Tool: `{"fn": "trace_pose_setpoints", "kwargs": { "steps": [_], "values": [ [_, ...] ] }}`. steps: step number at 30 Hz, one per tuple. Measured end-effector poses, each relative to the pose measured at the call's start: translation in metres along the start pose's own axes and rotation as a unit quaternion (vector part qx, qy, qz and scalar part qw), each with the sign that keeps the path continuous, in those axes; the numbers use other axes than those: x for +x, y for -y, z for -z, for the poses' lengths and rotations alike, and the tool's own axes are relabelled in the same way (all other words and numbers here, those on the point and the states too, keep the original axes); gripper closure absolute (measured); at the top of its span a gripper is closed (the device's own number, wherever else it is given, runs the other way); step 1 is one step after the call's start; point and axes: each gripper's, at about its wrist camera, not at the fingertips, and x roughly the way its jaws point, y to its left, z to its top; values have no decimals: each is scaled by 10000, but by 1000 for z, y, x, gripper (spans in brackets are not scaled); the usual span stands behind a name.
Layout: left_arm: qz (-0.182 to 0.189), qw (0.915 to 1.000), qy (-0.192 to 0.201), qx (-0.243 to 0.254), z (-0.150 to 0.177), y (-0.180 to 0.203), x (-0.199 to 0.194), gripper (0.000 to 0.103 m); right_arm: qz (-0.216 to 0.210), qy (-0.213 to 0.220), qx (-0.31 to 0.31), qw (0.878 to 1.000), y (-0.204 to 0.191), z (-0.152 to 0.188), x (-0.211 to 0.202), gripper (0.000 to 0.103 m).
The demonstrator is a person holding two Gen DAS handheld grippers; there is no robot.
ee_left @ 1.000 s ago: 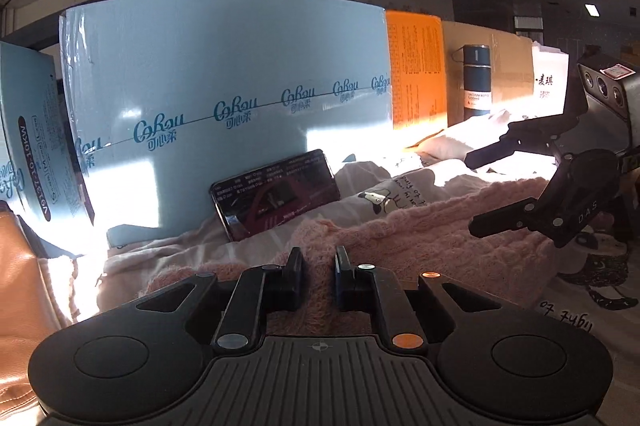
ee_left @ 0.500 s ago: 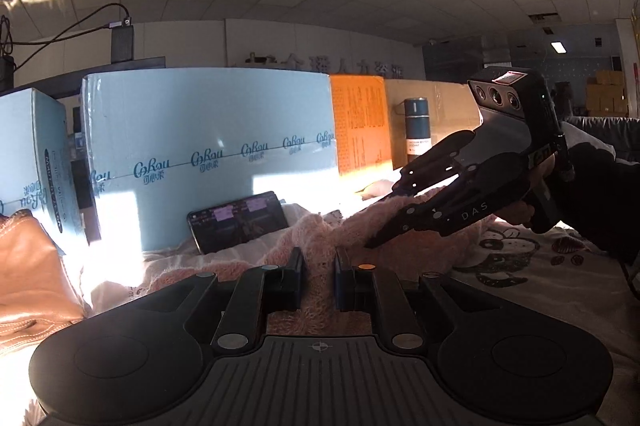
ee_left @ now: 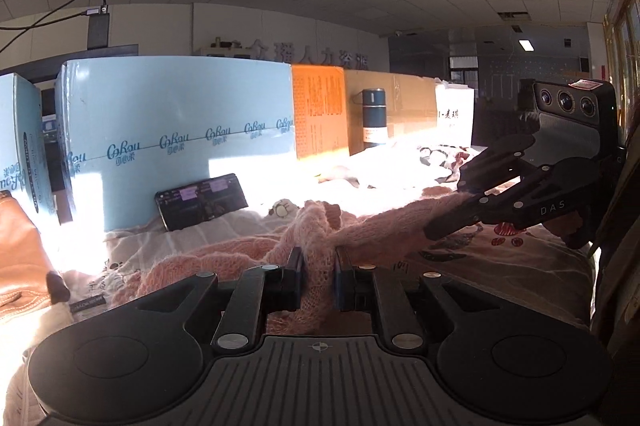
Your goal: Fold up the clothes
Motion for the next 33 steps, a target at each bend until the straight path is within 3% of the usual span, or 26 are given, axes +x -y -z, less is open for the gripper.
{"fn": "trace_pose_setpoints", "kwargs": {
  "steps": [3, 6, 8, 9, 10, 14, 15, 16, 17, 18, 19, 20, 22, 24, 26, 29, 33],
  "values": [
    [132, 9990, -422, 24, 6, 6, -3, 89, -116, -173, 322, 9993, -4, 10, 3, 93],
    [262, 9936, -1089, 143, 17, 13, 2, 84, -137, -324, 576, 9977, -7, 21, 5, 90],
    [381, 9891, -1399, 243, 22, 19, 1, 83, -116, -336, 727, 9967, -10, 26, 2, 79],
    [422, 9893, -1380, 221, 22, 20, -3, 81, -94, -301, 795, 9963, -10, 27, 0, 65],
    [457, 9901, -1315, 180, 21, 19, -7, 76, -54, -254, 865, 9959, -10, 28, -4, 54],
    [687, 9950, -694, -205, 8, 8, -24, 69, 270, -1, 1128, 9932, -3, 30, -20, 39],
    [676, 9960, -506, -287, 4, 4, -27, 63, 364, 53, 1167, 9925, -2, 30, -23, 35],
    [610, 9969, -334, -377, 1, 0, -29, 47, 475, 122, 1213, 9914, 1, 30, -27, 34],
    [357, 9976, -133, -573, -4, -8, -29, 38, 594, 195, 1270, 9899, 5, 30, -31, 32],
    [52, 9968, 78, -798, -8, -16, -29, 23, 746, 272, 1351, 9876, 10, 30, -36, 28],
    [-253, 9940, 289, -1022, -13, -25, -28, 17, 953, 360, 1468, 9839, 16, 30, -41, 24],
    [-577, 9895, 379, -1268, -16, -36, -25, 17, 1168, 436, 1610, 9790, 23, 31, -46, 24],
    [-1232, 9753, 489, -1767, -21, -60, -17, 17, 1606, 570, 1979, 9653, 42, 33, -56, 23],
    [-1523, 9636, 333, -2171, -24, -82, -2, 17, 2041, 677, 2316, 9488, 61, 35, -65, 23],
    [-1764, 9504, 144, -2559, -27, -103, 13, 17, 2551, 855, 2701, 9245, 86, 38, -79, 23],
    [-1739, 9423, -195, -2855, -25, -127, 35, 17, 3189, 1024, 3537, 8733, 128, 46, -97, 23],
    [-1924, 9273, -523, -3168, -13, -148, 63, 17, 4033, 667, 4381, 8006, 183, 60, -104, 24]
  ]
}}
